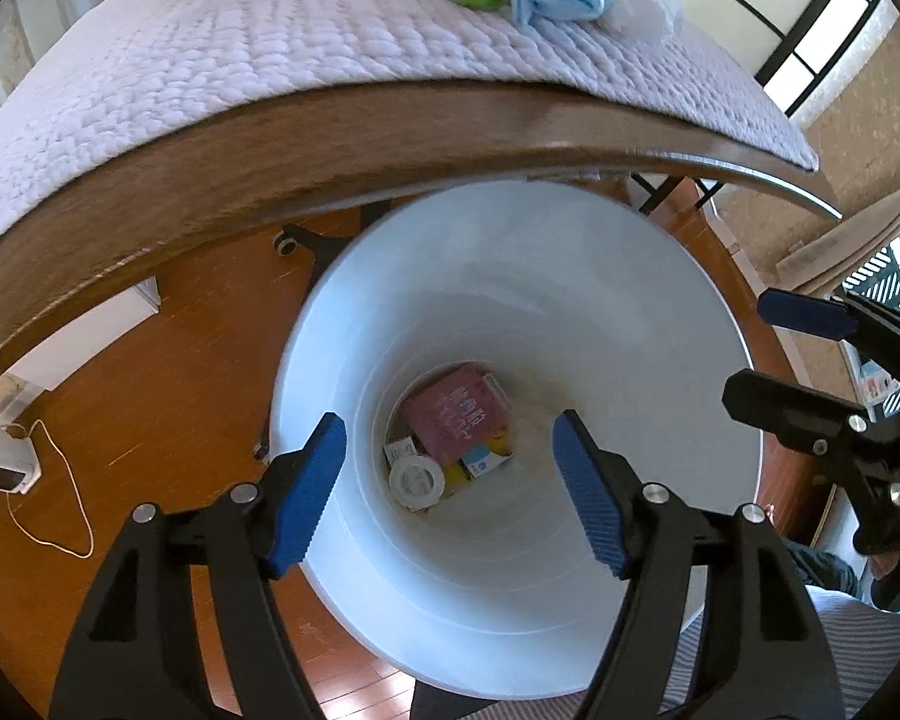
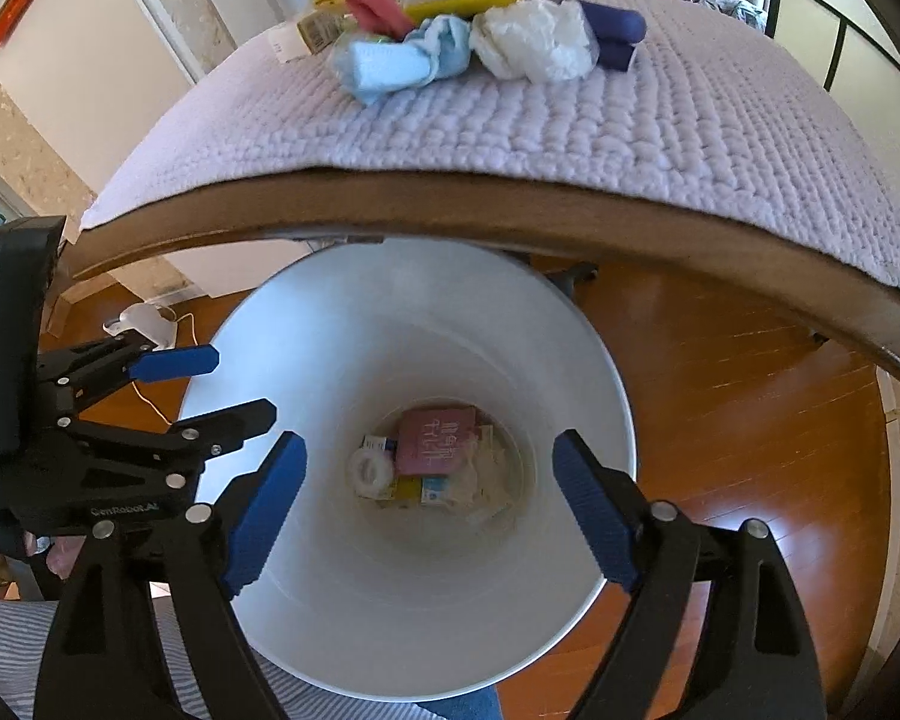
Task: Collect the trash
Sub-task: 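Open both grippers to drop the tape roll and paper into the bin, then grasp the green can with the left gripper while the right grasps the clear plastic bag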
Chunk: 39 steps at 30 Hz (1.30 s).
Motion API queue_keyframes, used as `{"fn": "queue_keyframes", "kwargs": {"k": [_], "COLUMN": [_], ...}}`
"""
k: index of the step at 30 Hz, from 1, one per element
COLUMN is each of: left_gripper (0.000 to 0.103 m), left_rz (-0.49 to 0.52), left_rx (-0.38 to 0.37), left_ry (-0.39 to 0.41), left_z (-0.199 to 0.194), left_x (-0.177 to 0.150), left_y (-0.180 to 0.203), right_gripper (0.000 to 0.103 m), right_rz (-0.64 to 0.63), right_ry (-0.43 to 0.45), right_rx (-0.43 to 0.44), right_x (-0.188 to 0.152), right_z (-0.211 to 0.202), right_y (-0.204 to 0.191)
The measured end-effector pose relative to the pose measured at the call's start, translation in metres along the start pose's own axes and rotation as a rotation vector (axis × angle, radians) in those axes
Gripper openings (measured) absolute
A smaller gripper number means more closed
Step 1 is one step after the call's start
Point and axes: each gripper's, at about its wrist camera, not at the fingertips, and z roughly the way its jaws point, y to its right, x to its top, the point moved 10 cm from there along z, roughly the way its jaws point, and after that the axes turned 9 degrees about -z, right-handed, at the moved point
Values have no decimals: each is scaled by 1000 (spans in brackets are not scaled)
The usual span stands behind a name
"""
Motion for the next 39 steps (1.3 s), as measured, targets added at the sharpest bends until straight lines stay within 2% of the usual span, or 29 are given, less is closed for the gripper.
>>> {"fn": "queue_keyframes", "kwargs": {"k": [4,5,11,17,20,25,31,34,39], "left_gripper": [74,78,92,92,87,86,86,86,86], "left_rz": [9,14,2,-47,7,96,82,94,167], "left_rx": [-16,-21,-58,-163,-141,-86,-2,24,-35], "left_ry": [33,53,224,288,303,319,326,307,277], "left_z": [-16,-23,-76,-99,-98,-82,-65,-53,-38], "left_x": [8,9,48,82,93,110,147,163,179], "left_y": [0,1,3,15,32,49,18,4,8], "right_gripper": [90,93,95,98,98,98,97,92,83], "right_rz": [-8,-7,75,113,126,78,-43,-70,-98], "right_ry": [62,80,201,272,282,282,239,210,179], "right_rx": [-51,-66,-108,-161,-174,-129,-140,-137,-127], "right_x": [11,15,45,83,100,123,134,140,148], "right_z": [-21,-27,-66,-85,-82,-77,-45,-27,-5], "right_y": [11,16,60,104,115,114,86,81,77]}}
